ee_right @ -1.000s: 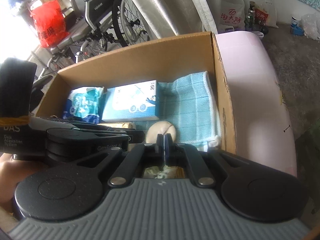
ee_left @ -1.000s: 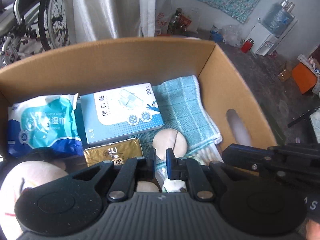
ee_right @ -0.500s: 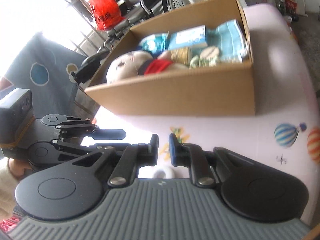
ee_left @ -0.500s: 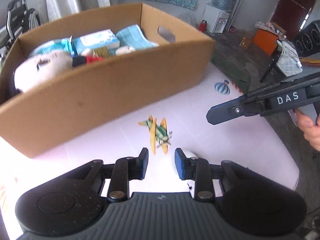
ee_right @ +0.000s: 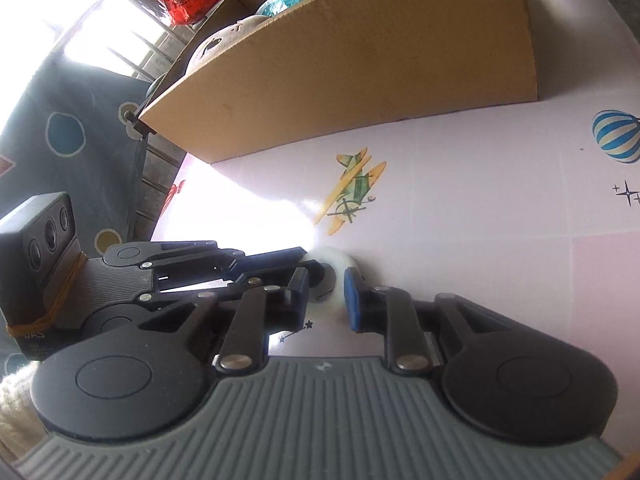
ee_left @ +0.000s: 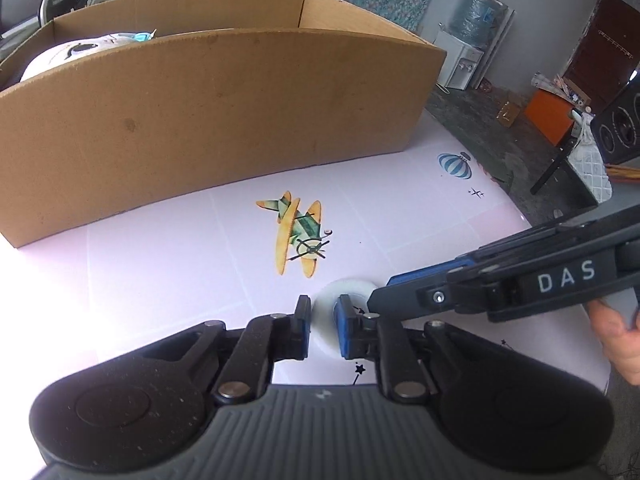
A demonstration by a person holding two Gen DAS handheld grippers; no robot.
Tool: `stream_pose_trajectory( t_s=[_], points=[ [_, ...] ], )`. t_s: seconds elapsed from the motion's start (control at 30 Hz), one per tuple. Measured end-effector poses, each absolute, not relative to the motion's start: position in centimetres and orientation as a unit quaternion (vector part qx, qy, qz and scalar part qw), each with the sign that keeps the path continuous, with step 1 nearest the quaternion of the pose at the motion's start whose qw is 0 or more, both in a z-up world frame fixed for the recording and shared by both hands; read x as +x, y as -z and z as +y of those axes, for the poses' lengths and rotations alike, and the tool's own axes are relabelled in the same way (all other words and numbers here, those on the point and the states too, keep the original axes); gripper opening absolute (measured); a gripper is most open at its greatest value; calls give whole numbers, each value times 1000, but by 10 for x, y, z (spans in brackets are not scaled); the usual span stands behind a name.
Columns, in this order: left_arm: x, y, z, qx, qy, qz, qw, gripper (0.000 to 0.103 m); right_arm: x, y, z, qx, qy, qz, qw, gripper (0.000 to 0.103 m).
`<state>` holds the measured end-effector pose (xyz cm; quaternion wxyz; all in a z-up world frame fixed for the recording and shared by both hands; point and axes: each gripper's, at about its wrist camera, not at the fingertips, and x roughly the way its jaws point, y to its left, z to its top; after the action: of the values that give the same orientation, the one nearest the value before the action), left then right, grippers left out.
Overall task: Organize soft objects
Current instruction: 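Grasp the white tape roll with the left tool, then carry the tape roll with the left tool and lower it into the box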
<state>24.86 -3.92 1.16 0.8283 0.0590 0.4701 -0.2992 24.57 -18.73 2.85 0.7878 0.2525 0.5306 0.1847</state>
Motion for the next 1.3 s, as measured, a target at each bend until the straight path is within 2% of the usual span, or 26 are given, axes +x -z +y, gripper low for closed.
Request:
stream_pose_trajectory(
  t_s=[0.1,0.17,0.33,0.5,0.67,0.8,0.9,1.03,1.17,1.3],
  points=[
    [242,-12,-36,61,307,464,828,13,245,-19,-182,237,-177,532,793,21],
    [237,-11,-35,67,311,459,830,13,241,-15,-178,222,-181,510,811,14],
    [230,-17,-36,88,306,445,837,13,235,-19,-164,182,-180,499,828,12],
    [234,-65,-29,78,314,404,855,13,228,-47,-167,192,-178,452,853,11],
    [288,-130,-45,94,323,351,874,14,260,-114,-179,163,-180,385,890,12],
    [381,-155,-79,92,331,365,865,12,329,-147,-202,145,-157,355,910,12],
    [460,-147,-100,57,342,402,847,13,396,-150,-228,165,-121,363,909,12],
    [536,-104,-120,21,351,444,824,13,477,-127,-258,186,-80,405,892,12],
    [572,-60,-130,4,336,482,809,13,546,-77,-275,215,-55,466,857,11],
    [588,-39,-142,26,304,485,820,13,572,-50,-271,219,-42,493,841,7]
  ],
)
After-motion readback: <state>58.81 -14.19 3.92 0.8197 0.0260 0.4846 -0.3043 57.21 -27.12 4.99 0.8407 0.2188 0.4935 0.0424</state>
